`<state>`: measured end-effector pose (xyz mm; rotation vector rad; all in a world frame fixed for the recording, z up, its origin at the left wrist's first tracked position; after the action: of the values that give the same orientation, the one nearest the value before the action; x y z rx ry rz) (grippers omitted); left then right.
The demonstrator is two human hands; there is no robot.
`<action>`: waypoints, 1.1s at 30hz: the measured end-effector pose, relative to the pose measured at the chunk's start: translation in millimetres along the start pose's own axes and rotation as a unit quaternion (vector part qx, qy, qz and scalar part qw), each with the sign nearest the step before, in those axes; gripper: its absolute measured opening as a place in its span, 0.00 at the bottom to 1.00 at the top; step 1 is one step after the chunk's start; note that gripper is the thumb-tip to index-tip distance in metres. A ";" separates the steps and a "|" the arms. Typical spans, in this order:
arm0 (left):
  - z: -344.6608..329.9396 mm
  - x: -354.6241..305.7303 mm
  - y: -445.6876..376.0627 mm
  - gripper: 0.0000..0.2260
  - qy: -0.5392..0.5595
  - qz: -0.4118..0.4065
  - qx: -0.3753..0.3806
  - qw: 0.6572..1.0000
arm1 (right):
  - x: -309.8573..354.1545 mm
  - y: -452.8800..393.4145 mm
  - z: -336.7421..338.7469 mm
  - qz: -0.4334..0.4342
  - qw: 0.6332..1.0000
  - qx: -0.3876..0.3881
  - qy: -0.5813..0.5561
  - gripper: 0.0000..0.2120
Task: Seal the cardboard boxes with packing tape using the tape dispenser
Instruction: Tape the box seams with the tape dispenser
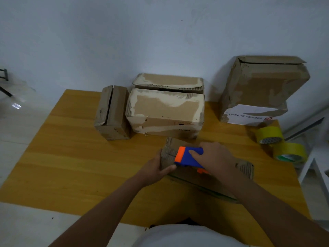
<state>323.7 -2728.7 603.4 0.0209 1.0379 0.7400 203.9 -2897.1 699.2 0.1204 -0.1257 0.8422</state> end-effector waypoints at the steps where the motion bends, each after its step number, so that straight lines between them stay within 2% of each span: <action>1: 1.8 0.3 -1.8 0.50 -0.029 -0.002 0.024 0.999 | 0.3 0.0 0.0 0.002 1.000 0.000 0.001 0.19; 3: 7.0 1.4 -6.0 0.55 -0.136 -0.019 0.046 0.989 | 0.2 -0.1 -0.5 0.002 1.000 0.001 0.003 0.19; 4: 9.8 -1.3 -8.3 0.57 -0.201 -0.056 0.034 0.977 | -0.1 -0.5 -0.9 0.000 1.000 0.003 0.005 0.19; 6: 11.9 -16.4 -13.2 0.57 -0.307 -0.178 0.000 0.935 | -0.2 -1.1 -1.1 -0.002 1.000 0.007 0.008 0.19; 8: 9.5 -27.4 -19.5 0.56 -0.373 -0.255 0.011 0.892 | -0.8 -1.6 -1.5 -0.005 1.000 0.007 0.008 0.19; 11: 8.5 -26.4 -29.2 0.56 -0.397 -0.260 0.047 0.879 | -0.6 -2.9 -2.3 -0.005 0.999 0.019 0.025 0.22; 14: 8.4 -22.2 -29.8 0.55 -0.412 -0.267 0.044 0.870 | -2.6 -6.8 -2.1 0.000 0.998 0.056 0.020 0.29; 18: 8.4 -29.5 -34.1 0.56 -0.482 -0.303 0.022 0.822 | -3.6 -10.0 1.6 0.026 0.994 0.106 0.026 0.21; 24: 11.1 -32.1 -36.9 0.57 -0.447 -0.302 0.021 0.842 | -3.7 -10.3 6.2 0.034 0.993 0.113 0.005 0.21; 33: 12.7 -30.9 -36.1 0.56 -0.448 -0.307 0.011 0.839 | -22.6 -2.3 13.8 0.045 0.991 0.115 -0.046 0.18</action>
<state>344.4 -2769.6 621.3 0.0458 0.1068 0.0664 189.9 -2917.4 709.1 0.3717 -0.1208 0.9408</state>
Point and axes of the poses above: each hand's wrist, its own y-axis away from the middle knuckle, its own z-axis out of the back of the hand, x = y × z, the point moved 5 cm from there along -y, towards the middle knuckle, and after that the axes turned 12 degrees about -x, right-handed, at the moved point
